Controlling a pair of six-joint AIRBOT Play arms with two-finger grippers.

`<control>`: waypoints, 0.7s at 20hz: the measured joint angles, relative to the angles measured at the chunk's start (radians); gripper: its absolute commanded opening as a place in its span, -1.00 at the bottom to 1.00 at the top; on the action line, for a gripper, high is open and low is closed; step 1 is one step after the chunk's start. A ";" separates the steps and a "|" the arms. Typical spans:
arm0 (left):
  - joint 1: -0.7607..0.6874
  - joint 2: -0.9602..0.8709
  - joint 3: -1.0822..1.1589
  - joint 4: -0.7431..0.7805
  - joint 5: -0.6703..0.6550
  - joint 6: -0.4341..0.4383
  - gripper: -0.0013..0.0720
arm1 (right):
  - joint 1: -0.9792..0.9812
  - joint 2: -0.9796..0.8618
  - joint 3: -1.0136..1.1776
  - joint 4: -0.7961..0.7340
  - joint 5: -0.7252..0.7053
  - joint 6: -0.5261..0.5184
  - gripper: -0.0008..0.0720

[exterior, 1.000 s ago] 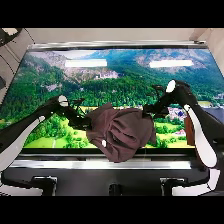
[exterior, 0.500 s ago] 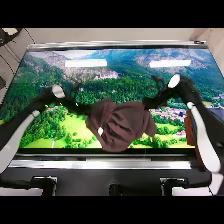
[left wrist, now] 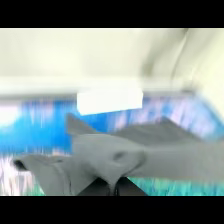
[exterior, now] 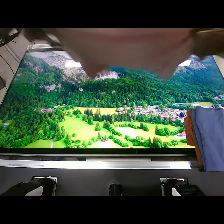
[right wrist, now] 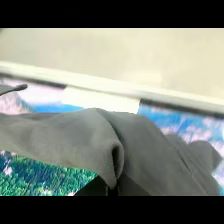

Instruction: Fold the shirts.

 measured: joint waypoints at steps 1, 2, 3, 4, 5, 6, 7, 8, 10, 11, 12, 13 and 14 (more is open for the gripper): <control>0.011 0.041 0.009 0.003 0.006 0.000 -0.90 | 0.001 0.050 0.003 -0.011 0.011 0.010 -0.84; 0.018 0.077 0.016 0.003 0.015 0.000 -0.90 | 0.001 0.093 0.006 -0.024 0.023 0.019 -0.84; 0.023 0.111 0.021 -0.002 0.033 0.000 -0.90 | 0.001 0.129 0.008 -0.034 0.027 0.031 -0.84; 0.027 0.141 0.025 -0.003 0.048 0.000 -0.90 | 0.001 0.161 0.009 -0.044 0.034 0.043 -0.84; 0.031 0.164 0.027 0.000 0.065 -0.001 -0.90 | 0.001 0.183 0.010 -0.048 0.041 0.057 -0.84; 0.033 0.184 0.028 0.001 0.079 -0.001 -0.90 | 0.001 0.201 0.011 -0.053 0.053 0.072 -0.84; 0.034 0.197 0.029 0.000 0.083 -0.002 -0.90 | 0.001 0.211 0.011 -0.060 0.070 0.085 -0.84; 0.035 0.206 0.026 0.002 0.084 -0.002 -0.90 | 0.001 0.214 0.011 -0.066 0.092 0.095 -0.84; 0.037 0.209 -0.006 0.021 0.067 -0.003 -0.90 | 0.001 0.192 0.012 -0.074 0.174 0.109 -0.84; 0.037 0.205 -0.041 0.037 0.051 -0.003 -0.90 | 0.001 0.163 0.009 -0.078 0.232 0.114 -0.84; 0.038 0.198 -0.086 0.053 0.037 -0.003 -0.90 | 0.001 0.127 0.001 -0.079 0.291 0.117 -0.84; 0.038 0.186 -0.147 0.071 0.024 -0.003 -0.90 | 0.001 0.081 -0.015 -0.077 0.343 0.120 -0.84; 0.038 0.168 -0.218 0.086 0.023 -0.002 -0.90 | 0.001 0.029 -0.038 -0.073 0.373 0.120 -0.84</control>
